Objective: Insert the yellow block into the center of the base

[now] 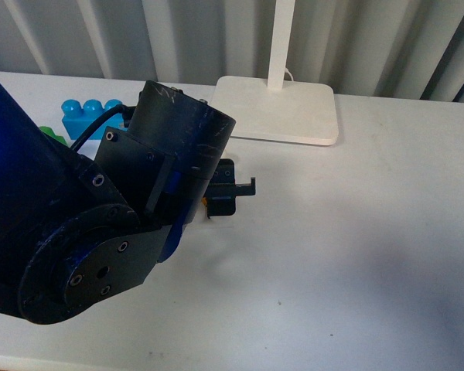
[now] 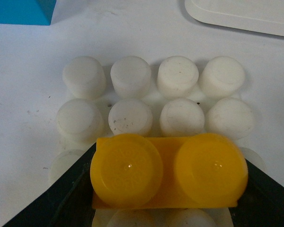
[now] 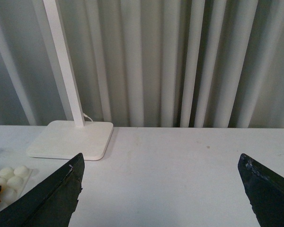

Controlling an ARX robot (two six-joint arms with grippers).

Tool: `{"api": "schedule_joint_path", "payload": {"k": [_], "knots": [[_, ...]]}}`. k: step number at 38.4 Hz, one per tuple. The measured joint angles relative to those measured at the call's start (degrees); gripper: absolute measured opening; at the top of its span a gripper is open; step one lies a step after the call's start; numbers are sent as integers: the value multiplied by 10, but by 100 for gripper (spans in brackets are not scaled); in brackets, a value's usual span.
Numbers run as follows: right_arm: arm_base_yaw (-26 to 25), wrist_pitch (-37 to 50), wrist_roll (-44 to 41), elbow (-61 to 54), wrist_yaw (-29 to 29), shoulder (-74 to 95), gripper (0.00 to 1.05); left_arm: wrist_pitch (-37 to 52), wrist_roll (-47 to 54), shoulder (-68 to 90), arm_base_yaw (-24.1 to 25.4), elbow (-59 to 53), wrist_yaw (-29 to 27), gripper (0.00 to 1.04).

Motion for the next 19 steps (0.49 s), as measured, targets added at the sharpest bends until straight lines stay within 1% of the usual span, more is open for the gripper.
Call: {"api": "schedule_joint_path", "payload": {"k": [7,8,13,14,15,17,19], "knots": [[0,0,0,0,0,0,95,0,2,-4,0,1,0,66],[0,0,0,0,0,0,95,-1,2,-5,1,1,2,68],[0,0,0,0,0,0,95,-3,6,-23,10,-7,28,95],[0,0,0,0,0,0,95,-3,6,-27,11,-9,29,98],[0,0,0,0,0,0,95,-3,7,-35,11,-15,30,100],[0,0,0,0,0,0,95,-1,7,-52,14,-30,29,98],[0,0,0,0,0,0,95,3,9,-74,19,-46,29,99]]}}
